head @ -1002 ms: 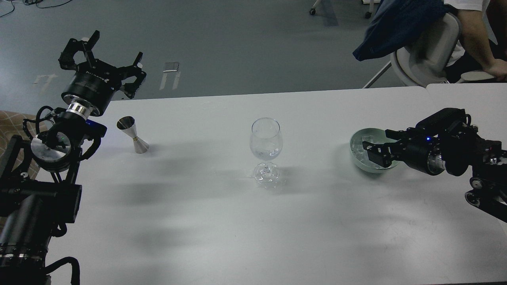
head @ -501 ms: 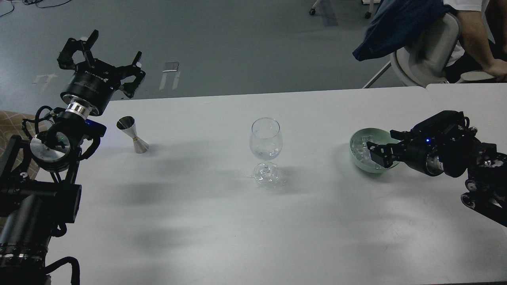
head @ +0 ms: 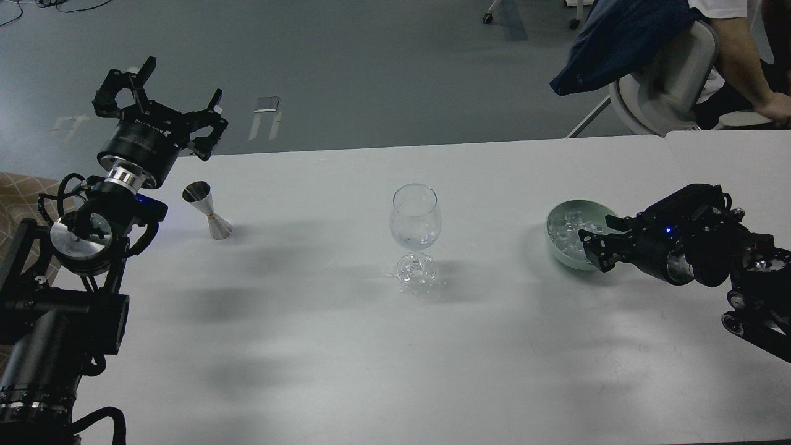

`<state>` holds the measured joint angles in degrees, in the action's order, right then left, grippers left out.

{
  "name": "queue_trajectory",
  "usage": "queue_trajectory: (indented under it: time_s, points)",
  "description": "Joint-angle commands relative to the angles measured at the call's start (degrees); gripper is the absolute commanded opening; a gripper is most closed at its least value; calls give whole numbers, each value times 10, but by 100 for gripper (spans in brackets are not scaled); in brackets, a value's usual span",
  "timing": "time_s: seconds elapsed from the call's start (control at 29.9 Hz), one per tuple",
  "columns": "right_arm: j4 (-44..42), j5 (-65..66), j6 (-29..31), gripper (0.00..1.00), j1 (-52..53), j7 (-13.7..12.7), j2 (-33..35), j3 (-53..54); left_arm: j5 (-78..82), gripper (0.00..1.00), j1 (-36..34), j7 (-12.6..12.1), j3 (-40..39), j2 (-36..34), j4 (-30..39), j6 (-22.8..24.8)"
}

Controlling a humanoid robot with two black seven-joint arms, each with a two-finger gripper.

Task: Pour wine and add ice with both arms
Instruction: 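Close the right gripper on ice cubes inside the bowl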

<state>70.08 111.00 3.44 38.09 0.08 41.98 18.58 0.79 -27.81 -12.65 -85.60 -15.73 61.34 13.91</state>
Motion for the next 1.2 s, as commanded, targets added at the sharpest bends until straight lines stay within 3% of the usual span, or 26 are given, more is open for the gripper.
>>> queue_trajectory:
  time_s: [0.0,0.6,0.73,1.17]
  points:
    - [0,0,0,56,4,0,-1,1,0,97,-1,0,0,0,0,0]
    - [-34,0,0,56,10,0,-46,2,0,97,-1,0,-4,-2,-2,3]
    - [-34,0,0,45,9,0,-45,1,0,97,0,1,-4,-1,-3,6]
    - [-33,-3,-2,38,9,1,-43,2,0,97,-1,0,-3,-2,-5,6]
